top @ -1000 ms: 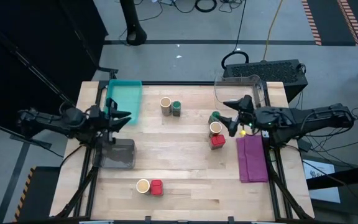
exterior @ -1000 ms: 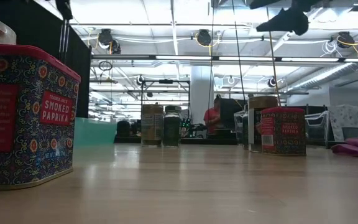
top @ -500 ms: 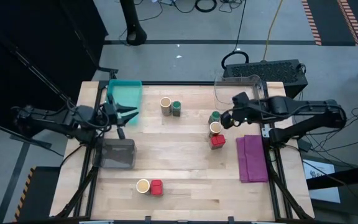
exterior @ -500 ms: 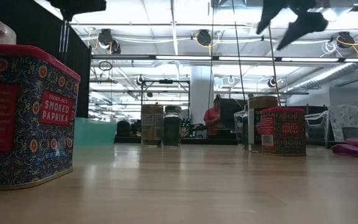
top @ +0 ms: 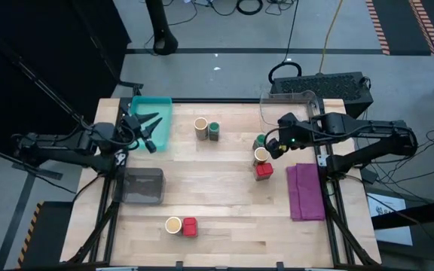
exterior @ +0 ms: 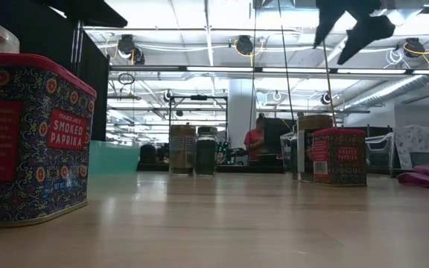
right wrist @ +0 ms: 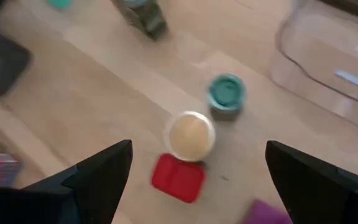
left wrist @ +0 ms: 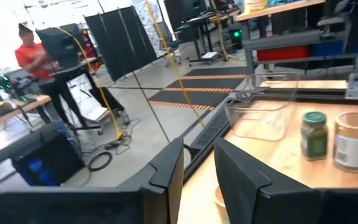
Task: Sort spices by type
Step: Put the right green seasoning bottle into the transparent bin
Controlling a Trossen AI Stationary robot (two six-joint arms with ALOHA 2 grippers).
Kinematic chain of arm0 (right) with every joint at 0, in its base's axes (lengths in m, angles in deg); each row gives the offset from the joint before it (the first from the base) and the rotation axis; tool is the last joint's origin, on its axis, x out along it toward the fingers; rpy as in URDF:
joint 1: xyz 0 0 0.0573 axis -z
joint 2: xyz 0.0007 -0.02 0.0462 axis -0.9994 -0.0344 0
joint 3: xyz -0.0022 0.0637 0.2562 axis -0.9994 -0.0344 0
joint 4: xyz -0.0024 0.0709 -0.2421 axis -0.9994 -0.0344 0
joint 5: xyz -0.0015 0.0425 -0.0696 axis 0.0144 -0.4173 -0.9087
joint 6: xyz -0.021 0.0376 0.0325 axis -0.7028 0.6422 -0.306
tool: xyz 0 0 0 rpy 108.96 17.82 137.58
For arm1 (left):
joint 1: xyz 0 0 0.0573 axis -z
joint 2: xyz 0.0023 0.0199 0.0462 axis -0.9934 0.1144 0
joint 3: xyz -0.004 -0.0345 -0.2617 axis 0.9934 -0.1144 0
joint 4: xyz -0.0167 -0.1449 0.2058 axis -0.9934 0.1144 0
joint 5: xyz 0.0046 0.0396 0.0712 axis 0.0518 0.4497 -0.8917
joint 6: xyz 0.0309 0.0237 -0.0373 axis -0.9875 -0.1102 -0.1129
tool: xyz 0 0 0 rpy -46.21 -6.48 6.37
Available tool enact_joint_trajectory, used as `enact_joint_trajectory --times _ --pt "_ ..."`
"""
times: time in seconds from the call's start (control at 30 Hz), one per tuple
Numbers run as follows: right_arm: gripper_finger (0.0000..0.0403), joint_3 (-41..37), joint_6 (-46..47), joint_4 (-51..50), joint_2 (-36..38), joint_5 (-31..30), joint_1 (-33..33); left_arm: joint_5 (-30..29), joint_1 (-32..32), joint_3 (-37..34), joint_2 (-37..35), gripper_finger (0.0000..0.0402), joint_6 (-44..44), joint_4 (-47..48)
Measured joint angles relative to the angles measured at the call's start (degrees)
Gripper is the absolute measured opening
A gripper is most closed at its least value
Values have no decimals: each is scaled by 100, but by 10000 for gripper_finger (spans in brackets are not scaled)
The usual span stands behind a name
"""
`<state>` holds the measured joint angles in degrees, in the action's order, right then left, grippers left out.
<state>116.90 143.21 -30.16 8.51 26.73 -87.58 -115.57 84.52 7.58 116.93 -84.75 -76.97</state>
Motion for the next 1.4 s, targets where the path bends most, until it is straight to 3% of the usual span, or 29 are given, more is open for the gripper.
enact_joint_trajectory --times 0.33,0.53,0.9,1.23,1.4 --pt "352 0 -2 1686 0 -374 104 -4 -188 0 0 97 -194 -133" --pt "352 7 35 2129 -239 462 347 -2 -188 0 0 97 -192 -327" --pt "352 238 372 1042 -1370 1455 885 0 -188 0 0 97 -161 -384" --pt "352 313 622 -479 -1432 1191 1462 2 -188 0 0 97 -187 -372" --pt "352 313 679 -782 -1425 1162 1657 4 -188 0 0 97 -196 -367"
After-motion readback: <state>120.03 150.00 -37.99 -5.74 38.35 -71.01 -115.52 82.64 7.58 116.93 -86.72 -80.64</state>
